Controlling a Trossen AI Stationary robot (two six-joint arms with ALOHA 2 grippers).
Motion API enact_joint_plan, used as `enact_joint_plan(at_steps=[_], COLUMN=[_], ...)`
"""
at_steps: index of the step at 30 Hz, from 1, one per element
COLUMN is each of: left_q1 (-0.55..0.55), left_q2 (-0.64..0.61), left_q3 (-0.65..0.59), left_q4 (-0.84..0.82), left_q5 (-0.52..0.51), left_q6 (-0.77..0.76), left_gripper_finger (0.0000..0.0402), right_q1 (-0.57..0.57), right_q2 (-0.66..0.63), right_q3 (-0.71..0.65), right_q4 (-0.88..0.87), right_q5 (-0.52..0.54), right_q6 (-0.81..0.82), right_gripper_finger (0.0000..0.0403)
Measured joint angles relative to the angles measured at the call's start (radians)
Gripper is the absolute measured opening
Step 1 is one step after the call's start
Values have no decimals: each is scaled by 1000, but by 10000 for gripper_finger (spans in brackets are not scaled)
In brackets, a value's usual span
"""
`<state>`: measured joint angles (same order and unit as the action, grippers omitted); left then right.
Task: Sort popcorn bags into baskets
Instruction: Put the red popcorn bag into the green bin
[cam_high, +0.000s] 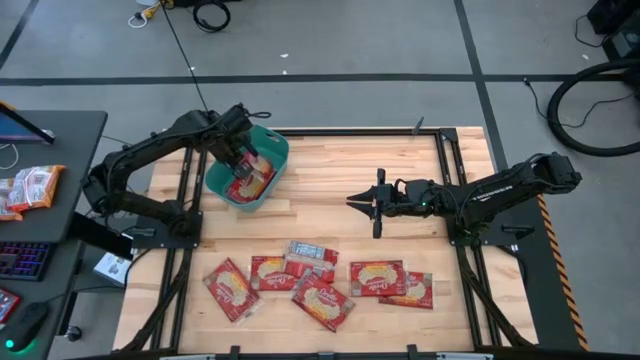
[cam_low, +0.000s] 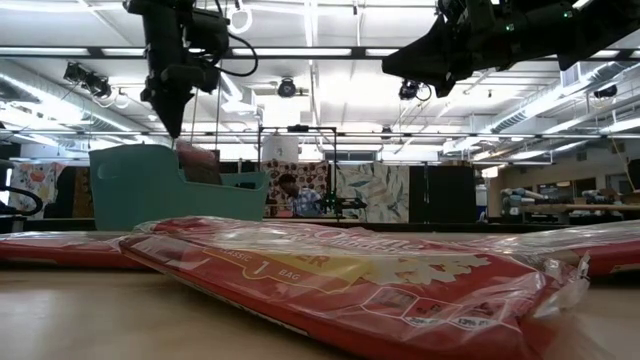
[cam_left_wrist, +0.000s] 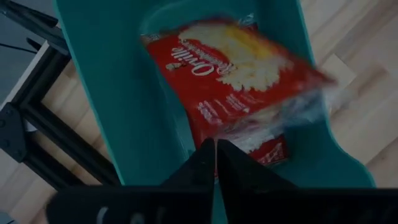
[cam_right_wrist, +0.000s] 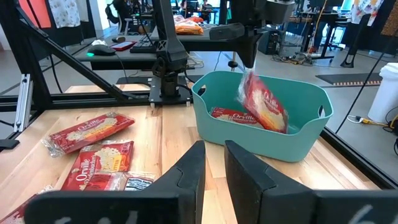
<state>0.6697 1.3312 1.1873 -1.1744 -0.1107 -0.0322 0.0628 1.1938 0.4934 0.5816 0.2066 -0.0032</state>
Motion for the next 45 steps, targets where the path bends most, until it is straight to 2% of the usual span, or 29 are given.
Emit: enact_joint_plan(at_steps=[10, 12, 19, 23, 28, 36, 45], left_q1=[-34, -55, -206, -321, -453, -577, -700], left_q2=[0, 0, 0, 18, 75, 221, 350], left_q3=[0, 0, 0, 0, 0, 0, 0], left_q4=[0, 18, 170, 201, 226, 236, 244], left_q5=[1, 30, 175, 185, 177, 142, 140], left_q6=[5, 35, 198, 306, 281, 214, 386], left_gripper_finger=[65, 68, 63, 62, 62, 77, 93], right_q1=[0, 0, 0, 0, 0, 0, 0], right_q2=[0, 0, 0, 0, 0, 0, 0], right_q3=[0, 0, 0, 0, 0, 0, 0], right_q4=[0, 0, 0, 0, -6, 0, 1], right_q5=[0, 0, 0, 0, 0, 0, 0], right_q6=[0, 0, 0, 0, 1, 2, 1], right_gripper_finger=[66, 66, 66, 66, 66, 66, 66])
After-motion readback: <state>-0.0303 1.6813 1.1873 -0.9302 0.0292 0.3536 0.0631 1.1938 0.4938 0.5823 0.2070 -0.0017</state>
